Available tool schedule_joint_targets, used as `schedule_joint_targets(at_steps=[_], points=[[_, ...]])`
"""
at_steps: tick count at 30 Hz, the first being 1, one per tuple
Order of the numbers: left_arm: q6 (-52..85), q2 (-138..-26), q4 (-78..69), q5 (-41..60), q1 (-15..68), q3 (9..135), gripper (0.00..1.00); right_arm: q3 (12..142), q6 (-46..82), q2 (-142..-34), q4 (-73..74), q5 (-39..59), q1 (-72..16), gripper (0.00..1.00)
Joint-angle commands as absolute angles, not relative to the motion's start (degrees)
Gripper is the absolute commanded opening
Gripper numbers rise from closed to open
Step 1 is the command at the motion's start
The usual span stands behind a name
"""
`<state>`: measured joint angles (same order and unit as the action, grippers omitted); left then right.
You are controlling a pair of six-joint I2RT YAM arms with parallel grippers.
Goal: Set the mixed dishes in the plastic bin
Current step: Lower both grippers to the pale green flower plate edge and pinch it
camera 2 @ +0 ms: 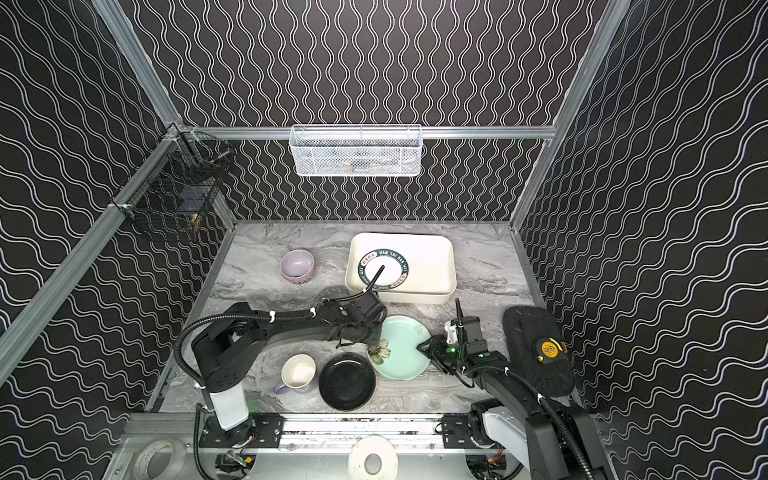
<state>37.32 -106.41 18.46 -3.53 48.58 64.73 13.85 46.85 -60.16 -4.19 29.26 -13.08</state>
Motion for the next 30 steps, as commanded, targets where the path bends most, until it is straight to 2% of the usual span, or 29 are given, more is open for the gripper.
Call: schedule_joint_targets(at_steps=[1,9,12,16,20,22,29,30], points=[[36.5,-107.8,19.8,-3.4,48.8,64.7,0.26,12.9,47.4,-61.0,-4.4,28.6,-13.3,0.45],[36.6,-108.6,19.0,-2.6,49.1,64.6,0.24,12.2,46.7,-61.3,-1.1,30.5,-13.2,0.41],[36.3,-108.8,18.9,-1.9,49.2,64.9,0.24,12.5,46.1,-60.3,-1.2,30.3,-13.2,0.34],[36.0,-108.6,18.5,-0.4,49.2,65.2,0.24,12.5,45.8,-57.3,-2.4,30.3,-13.2,0.16],[35.8,-107.8,18.9,-0.3,49.2,65.9,0.28,13.2,44.9,-53.8,-5.2,29.6,-13.1,0.12],[35.4,-107.2,19.7,-0.8,49.3,66.6,0.36,13.4,44.7,-51.8,-6.3,29.4,-13.1,0.11],[34.2,-103.2,24.4,-4.8,49.2,69.8,0.87,14.8,44.1,-47.6,-9.9,29.3,-13.1,0.08],[34.2,-102.5,25.1,-5.5,49.3,70.1,0.91,15.1,43.9,-47.1,-10.4,29.6,-13.1,0.08]])
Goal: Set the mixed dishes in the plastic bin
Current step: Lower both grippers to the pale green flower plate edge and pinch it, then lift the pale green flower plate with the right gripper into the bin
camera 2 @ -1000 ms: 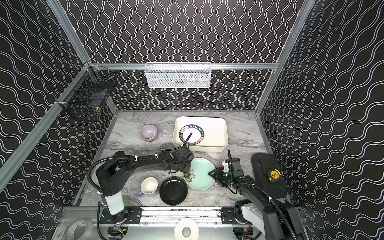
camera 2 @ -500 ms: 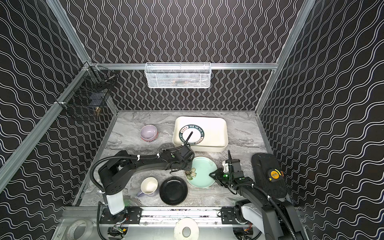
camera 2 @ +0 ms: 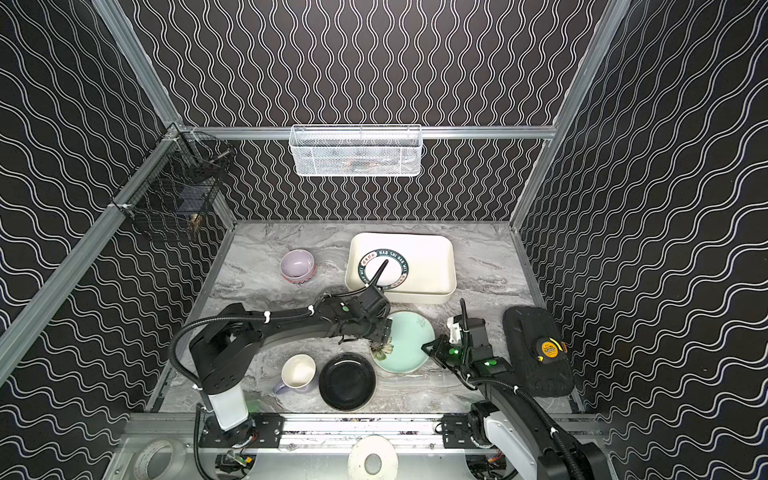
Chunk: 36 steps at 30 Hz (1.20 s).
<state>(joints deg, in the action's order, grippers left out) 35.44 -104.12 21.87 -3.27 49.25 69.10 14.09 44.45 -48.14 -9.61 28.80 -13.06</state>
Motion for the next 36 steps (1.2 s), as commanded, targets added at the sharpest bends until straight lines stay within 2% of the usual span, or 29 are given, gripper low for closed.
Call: schedule_joint_targets(at_steps=[1,4,15,20,25,36], points=[[34.2,-101.9,25.6,-6.1,49.2,70.4,0.93,15.4,43.7,-46.7,-10.9,29.7,-13.1,0.07],[34.1,-100.4,27.1,-7.1,49.2,71.6,0.98,16.6,43.0,-45.2,-13.0,29.9,-13.1,0.07],[34.5,-93.2,32.6,-12.1,49.2,74.2,0.99,28.6,39.3,-38.3,-26.7,28.6,-13.1,0.06],[34.3,-87.8,34.0,-14.6,49.1,74.3,0.98,33.9,40.1,-39.5,-25.4,26.7,-13.1,0.07],[33.1,-84.6,35.4,-15.6,49.1,75.2,0.98,39.8,40.0,-47.8,-21.0,24.2,-13.1,0.07],[30.7,-76.3,38.4,-18.1,46.8,81.2,0.99,55.6,38.9,-75.7,-9.5,22.8,-13.0,0.07]])
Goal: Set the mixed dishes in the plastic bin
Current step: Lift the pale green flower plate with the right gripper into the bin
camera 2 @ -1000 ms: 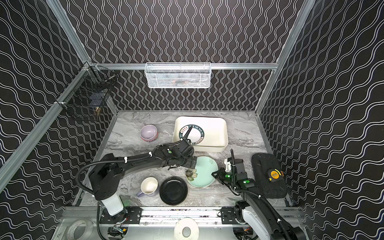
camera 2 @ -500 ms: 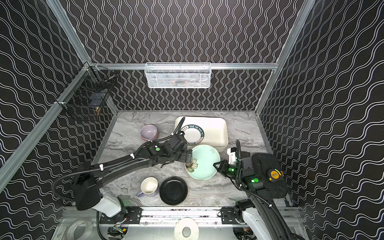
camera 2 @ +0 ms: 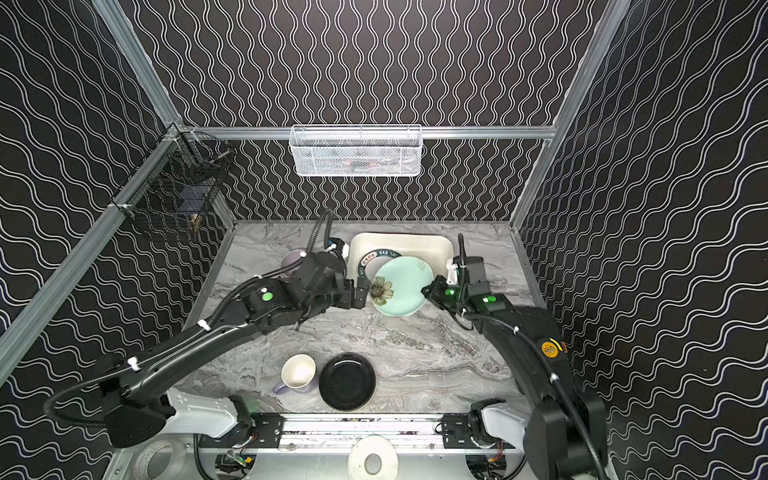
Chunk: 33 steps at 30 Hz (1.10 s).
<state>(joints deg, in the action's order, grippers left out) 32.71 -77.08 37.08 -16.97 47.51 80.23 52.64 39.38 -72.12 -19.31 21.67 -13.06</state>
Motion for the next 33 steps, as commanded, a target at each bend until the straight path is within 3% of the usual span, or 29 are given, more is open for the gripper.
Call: schedule_joint_targets(at_steps=[1,13,25,28,33], points=[[30.4,-75.9,38.7,-17.8,46.1,81.5,0.99,56.7,39.0,-78.4,-8.5,22.3,-13.1,0.07],[28.0,-77.5,36.9,-9.3,35.3,77.2,0.99,74.5,40.3,-105.6,-4.8,27.1,-12.9,0.08],[27.9,-80.5,34.3,-3.7,30.7,74.9,0.99,78.6,40.0,-115.5,-4.0,30.3,-12.9,0.09],[28.1,-80.9,34.0,-3.1,30.3,74.7,0.99,79.6,39.2,-117.0,-5.4,30.5,-12.9,0.14],[28.1,-81.3,33.7,-2.5,30.1,74.5,0.99,80.9,36.6,-117.4,-9.0,27.9,-12.9,0.35]])
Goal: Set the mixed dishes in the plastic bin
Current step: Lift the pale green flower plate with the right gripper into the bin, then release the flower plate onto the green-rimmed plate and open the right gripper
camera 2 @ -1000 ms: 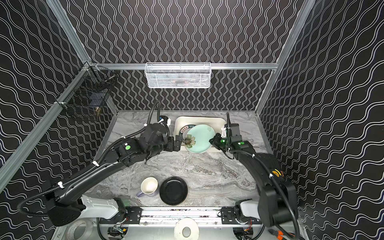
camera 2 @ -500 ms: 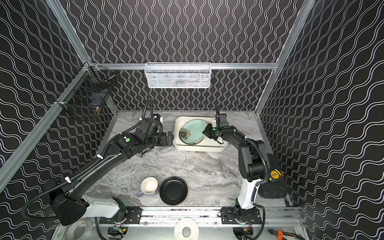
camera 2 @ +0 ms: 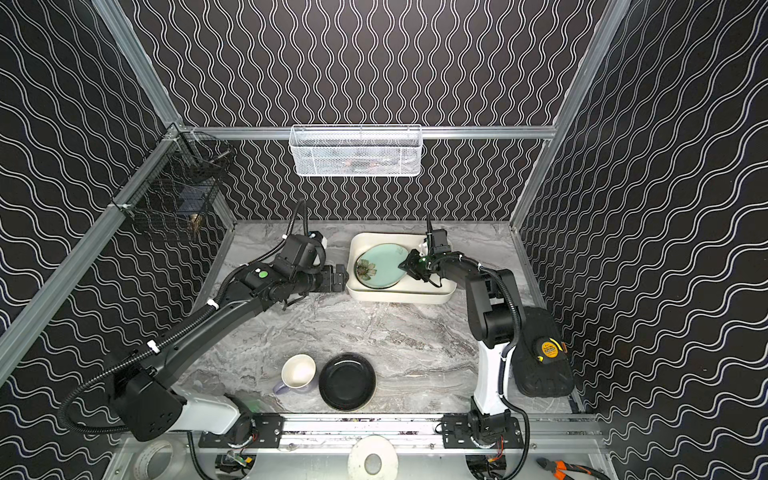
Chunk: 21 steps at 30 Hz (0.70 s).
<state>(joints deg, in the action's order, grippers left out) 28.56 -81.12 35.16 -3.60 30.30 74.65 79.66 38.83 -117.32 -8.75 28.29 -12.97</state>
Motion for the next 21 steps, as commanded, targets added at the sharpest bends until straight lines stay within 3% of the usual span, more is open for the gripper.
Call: schedule_joint_targets(at_steps=[1,4,8,21], points=[[28.2,-81.3,33.6,-2.4,30.1,74.4,0.99,81.2,36.0,-117.4,-10.0,27.3,-12.9,0.38],[28.3,-81.5,33.2,-1.8,30.1,74.2,0.99,82.2,34.3,-117.7,-12.8,25.2,-13.1,0.50],[28.4,-81.5,33.0,-1.3,30.1,74.0,0.99,84.5,31.5,-118.2,-16.9,22.2,-14.7,0.55],[27.9,-81.6,32.7,0.2,30.1,73.6,0.99,92.7,26.9,-123.8,-25.9,18.2,-18.2,0.61]])
